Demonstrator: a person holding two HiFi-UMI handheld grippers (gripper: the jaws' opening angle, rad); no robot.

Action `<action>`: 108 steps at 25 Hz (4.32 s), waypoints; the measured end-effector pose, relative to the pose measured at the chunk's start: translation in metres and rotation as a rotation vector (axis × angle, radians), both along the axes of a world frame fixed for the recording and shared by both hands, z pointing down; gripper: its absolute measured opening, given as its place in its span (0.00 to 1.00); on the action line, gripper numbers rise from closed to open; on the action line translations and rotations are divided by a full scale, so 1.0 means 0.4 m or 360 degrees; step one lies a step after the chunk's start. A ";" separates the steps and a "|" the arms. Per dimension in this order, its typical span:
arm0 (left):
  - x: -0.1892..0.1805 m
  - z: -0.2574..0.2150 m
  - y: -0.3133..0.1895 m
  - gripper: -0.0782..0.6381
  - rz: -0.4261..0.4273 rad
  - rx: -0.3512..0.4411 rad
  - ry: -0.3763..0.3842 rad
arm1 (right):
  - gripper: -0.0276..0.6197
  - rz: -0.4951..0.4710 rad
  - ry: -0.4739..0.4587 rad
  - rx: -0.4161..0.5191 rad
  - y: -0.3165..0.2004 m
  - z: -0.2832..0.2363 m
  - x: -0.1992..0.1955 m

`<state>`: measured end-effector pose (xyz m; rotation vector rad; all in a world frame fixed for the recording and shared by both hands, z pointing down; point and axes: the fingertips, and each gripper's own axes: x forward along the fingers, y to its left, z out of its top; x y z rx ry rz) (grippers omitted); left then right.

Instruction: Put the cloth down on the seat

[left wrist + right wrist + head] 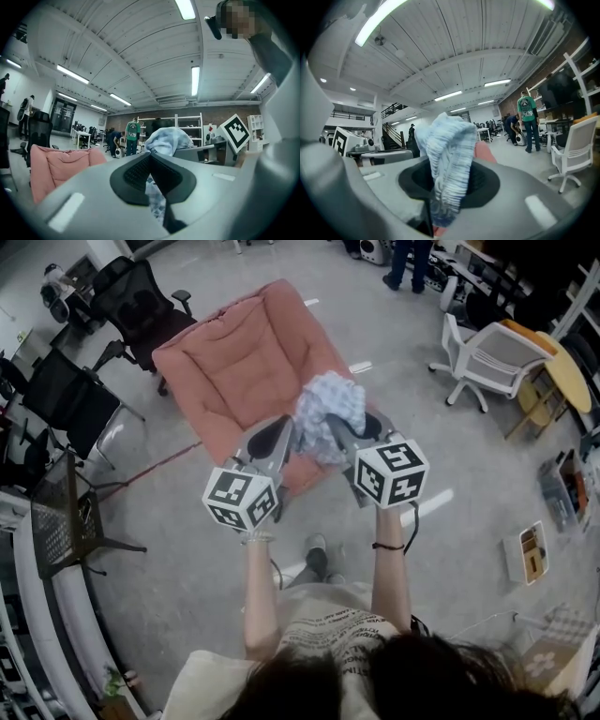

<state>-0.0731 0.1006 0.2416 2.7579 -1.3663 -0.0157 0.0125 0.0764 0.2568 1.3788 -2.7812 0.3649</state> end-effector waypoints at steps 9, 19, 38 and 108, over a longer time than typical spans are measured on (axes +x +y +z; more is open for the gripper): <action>-0.041 0.029 -0.120 0.11 0.0050 -0.0046 0.0013 | 0.23 0.0062 0.0020 -0.0053 -0.104 0.036 -0.028; -0.049 0.031 -0.231 0.11 0.0154 -0.0051 0.0036 | 0.23 0.0160 0.0028 -0.0101 -0.202 0.053 -0.030; -0.047 0.101 -0.316 0.11 0.0239 -0.0152 0.0047 | 0.23 0.0189 -0.0044 -0.0168 -0.276 0.104 -0.045; -0.148 0.637 -1.126 0.11 -0.0089 -0.0740 0.0055 | 0.23 -0.0483 0.0144 -0.0690 -1.206 0.658 -0.186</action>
